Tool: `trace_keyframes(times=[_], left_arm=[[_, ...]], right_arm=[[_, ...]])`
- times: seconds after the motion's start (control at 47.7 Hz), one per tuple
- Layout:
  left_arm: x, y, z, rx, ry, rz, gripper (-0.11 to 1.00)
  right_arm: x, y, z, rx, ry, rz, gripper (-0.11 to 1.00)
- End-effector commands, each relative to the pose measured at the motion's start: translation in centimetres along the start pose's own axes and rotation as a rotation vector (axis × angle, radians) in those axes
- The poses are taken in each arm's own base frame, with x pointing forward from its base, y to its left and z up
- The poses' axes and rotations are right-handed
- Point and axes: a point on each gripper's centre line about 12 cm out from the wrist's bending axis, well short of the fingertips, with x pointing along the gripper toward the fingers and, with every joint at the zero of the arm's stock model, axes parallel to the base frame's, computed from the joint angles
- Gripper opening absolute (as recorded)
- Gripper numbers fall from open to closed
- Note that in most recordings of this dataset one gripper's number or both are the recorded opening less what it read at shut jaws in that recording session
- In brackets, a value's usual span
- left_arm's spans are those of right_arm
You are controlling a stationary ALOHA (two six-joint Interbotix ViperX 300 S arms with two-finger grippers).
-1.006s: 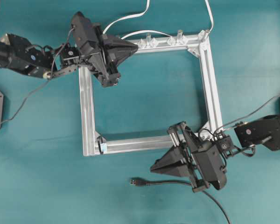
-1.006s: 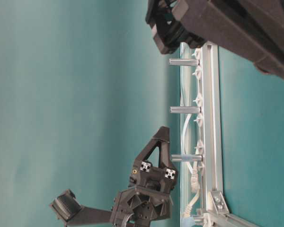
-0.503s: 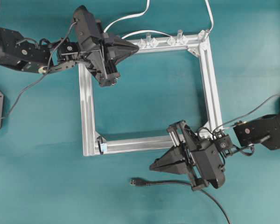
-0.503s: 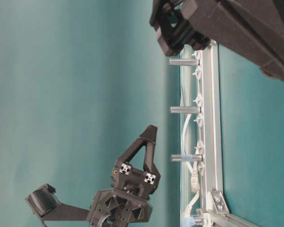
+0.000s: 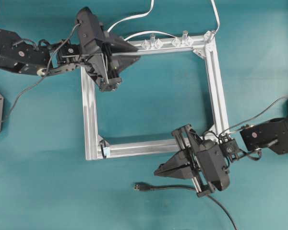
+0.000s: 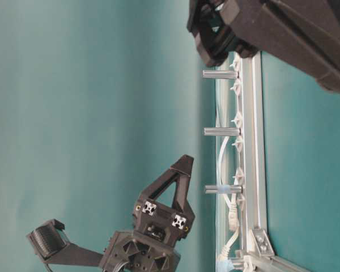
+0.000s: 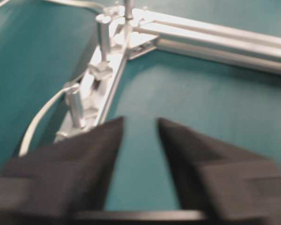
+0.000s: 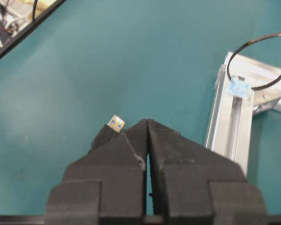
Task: Insert the wire through the string loop located on the left side.
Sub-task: 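Open both grippers and move the right gripper toward the black USB cable, then lower the right gripper and grasp the USB cable just behind the plug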
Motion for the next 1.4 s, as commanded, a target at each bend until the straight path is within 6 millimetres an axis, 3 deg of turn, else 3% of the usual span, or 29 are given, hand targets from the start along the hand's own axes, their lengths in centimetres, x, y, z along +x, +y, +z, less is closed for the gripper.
trace_keyframes(times=[0.0, 0.042, 0.126, 0.356, 0.419, 0.671, 1.027, 1.383], left_arm=[[-0.4, -0.2, 1.5, 0.009, -0.04, -0.007, 0.61], [-0.5, -0.2, 1.6, 0.009, -0.037, -0.007, 0.72], [-0.5, -0.2, 1.6, 0.01, -0.035, -0.007, 0.71], [-0.5, -0.2, 1.6, 0.009, -0.035, -0.007, 0.71], [-0.5, -0.2, 1.6, 0.01, -0.034, -0.007, 0.71], [-0.7, -0.2, 1.5, 0.012, -0.017, -0.008, 0.71], [-1.8, -0.2, 1.5, 0.014, 0.006, -0.009, 0.71], [-3.0, -0.2, 1.0, 0.015, 0.01, -0.01, 0.71]], right_arm=[[0.2, 0.1, 1.0, 0.0, -0.023, 0.001, 0.01], [0.2, 0.1, 1.0, 0.001, -0.02, 0.0, 0.01], [0.3, -0.1, 1.2, 0.015, -0.024, -0.014, 0.13], [0.2, -0.5, 1.0, 0.05, -0.019, -0.048, 0.78], [0.2, -0.3, 1.1, 0.051, -0.022, -0.045, 0.9], [0.7, 0.8, 1.6, 0.108, -0.039, -0.068, 0.9], [0.8, 2.3, 0.5, 0.131, 0.0, -0.169, 0.9], [3.0, 4.0, -1.1, 0.162, 0.041, -0.164, 0.9]])
